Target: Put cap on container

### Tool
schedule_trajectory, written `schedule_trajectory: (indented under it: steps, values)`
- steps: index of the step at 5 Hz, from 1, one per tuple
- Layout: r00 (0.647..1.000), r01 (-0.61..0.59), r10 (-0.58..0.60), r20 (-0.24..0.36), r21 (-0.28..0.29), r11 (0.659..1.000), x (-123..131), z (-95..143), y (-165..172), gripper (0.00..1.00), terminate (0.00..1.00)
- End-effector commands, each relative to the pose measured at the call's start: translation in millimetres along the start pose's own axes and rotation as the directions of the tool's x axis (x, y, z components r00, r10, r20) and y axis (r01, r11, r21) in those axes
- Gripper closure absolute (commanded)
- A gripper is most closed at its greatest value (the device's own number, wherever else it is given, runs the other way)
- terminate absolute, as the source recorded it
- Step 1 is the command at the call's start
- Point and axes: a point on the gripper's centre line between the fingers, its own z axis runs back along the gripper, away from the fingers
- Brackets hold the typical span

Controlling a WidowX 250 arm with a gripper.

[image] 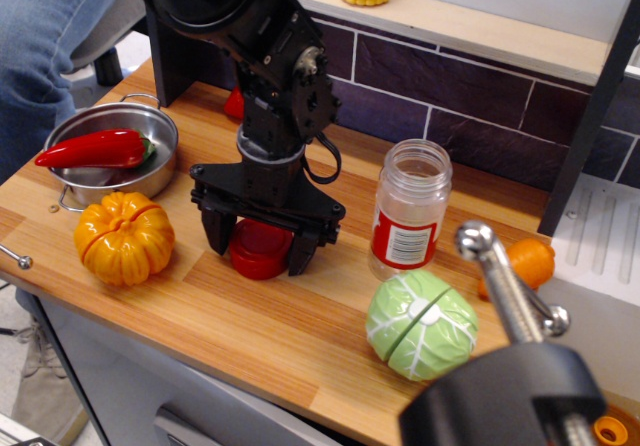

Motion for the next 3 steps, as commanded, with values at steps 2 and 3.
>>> schedule_trajectory:
  steps: [2, 3]
  values:
    - [1.0, 0.009, -0.01, -0.007, -0.133, 0.991, 24, 86, -1, 1.0, 0.0]
    - [0.999, -0.05, 0.048, -0.018, -0.178, 0.983, 28, 112, -14, 1.0, 0.0]
